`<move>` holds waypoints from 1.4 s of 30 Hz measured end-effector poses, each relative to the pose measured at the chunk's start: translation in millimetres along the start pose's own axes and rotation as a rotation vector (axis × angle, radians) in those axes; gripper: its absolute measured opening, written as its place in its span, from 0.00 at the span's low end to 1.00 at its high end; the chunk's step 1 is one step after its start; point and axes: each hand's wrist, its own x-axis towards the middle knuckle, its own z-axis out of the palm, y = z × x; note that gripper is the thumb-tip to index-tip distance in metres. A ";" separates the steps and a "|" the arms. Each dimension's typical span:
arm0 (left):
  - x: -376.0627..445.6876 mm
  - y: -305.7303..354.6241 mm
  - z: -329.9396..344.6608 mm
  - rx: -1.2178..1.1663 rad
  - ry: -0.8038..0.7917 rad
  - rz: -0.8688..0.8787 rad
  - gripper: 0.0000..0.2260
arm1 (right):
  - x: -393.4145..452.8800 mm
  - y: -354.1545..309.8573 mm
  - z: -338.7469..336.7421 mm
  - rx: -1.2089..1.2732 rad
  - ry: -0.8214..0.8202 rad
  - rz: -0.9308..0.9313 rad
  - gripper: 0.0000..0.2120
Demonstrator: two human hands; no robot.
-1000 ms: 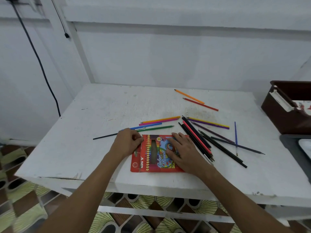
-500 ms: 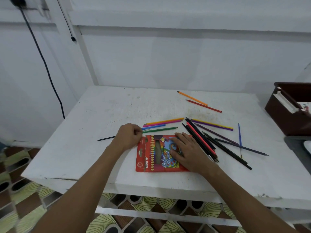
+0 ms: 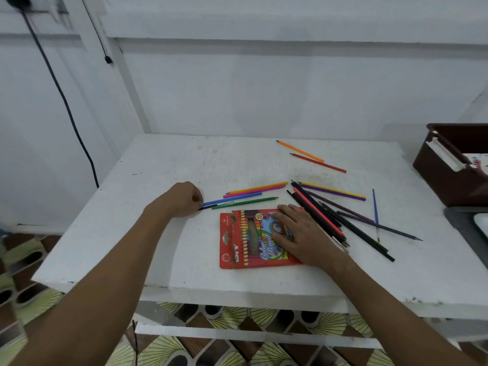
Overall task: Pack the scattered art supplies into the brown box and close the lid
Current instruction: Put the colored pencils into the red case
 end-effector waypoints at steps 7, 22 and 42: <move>1.5 1.7 -0.5 -0.040 0.049 0.029 0.07 | 16.3 -6.5 -24.1 0.074 0.067 -0.017 0.15; -15.0 18.5 4.3 -0.241 0.074 0.043 0.09 | 81.1 0.7 -39.5 0.191 0.019 0.167 0.09; -29.0 114.8 -71.7 -0.724 0.382 0.295 0.06 | 88.8 -56.5 -95.9 1.089 0.375 -0.072 0.09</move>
